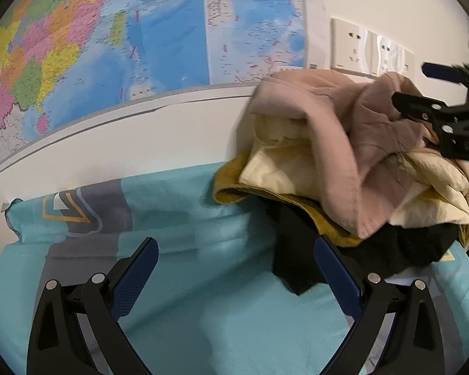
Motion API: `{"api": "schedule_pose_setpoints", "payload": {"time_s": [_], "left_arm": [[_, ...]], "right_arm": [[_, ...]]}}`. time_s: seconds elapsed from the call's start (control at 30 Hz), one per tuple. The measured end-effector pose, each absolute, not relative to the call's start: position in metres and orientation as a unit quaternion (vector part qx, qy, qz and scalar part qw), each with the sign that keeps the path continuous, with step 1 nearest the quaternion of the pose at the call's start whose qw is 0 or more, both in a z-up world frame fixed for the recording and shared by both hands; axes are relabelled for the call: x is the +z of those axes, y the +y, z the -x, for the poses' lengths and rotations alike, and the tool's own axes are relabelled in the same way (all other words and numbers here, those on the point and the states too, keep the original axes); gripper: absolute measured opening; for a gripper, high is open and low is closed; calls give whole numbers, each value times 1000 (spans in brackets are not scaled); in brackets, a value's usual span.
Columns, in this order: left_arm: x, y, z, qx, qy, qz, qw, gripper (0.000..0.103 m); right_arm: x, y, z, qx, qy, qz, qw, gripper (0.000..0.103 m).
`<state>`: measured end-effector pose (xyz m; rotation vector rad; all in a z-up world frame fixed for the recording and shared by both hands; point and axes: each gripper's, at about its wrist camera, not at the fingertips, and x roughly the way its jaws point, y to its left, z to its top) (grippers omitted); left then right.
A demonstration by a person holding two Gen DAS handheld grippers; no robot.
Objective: Fold large clothes
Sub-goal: 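Grasp the pink jacket on the pile with the right gripper and lift it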
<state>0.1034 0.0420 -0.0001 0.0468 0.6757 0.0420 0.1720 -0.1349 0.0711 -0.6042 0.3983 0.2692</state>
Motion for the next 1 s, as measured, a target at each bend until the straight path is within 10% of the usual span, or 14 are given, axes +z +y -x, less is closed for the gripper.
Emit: {"api": "schedule_pose_setpoints", "payload": {"time_s": [0.17,0.27,0.4,0.5,0.63,0.77,0.83,0.87,1.0], "left_arm": [[-7,50,-111,25,341,-20,939,96],[-11,52,-113,31,348,-22,937,96],[-15,58,-114,35,351,-18,935,96],[-16,62,-114,38,349,-19,936,96],[-20,65,-116,42,354,-21,934,96],[-21,67,-115,51,355,-20,933,96],[-21,68,-113,53,355,-21,933,96],[-21,69,-113,54,355,-21,933,96],[-18,75,-114,56,350,-25,935,96]], "right_arm": [[49,-130,-220,163,261,358,882,94],[42,-137,-227,184,294,359,867,34],[65,-164,-187,211,274,331,878,16],[86,-188,-146,222,244,303,894,23],[71,-191,-140,199,243,340,886,74],[48,-170,-157,206,252,362,873,78],[41,-163,-164,226,270,357,865,47],[39,-161,-167,233,278,349,864,14],[92,-185,-144,212,234,274,908,9]]}}
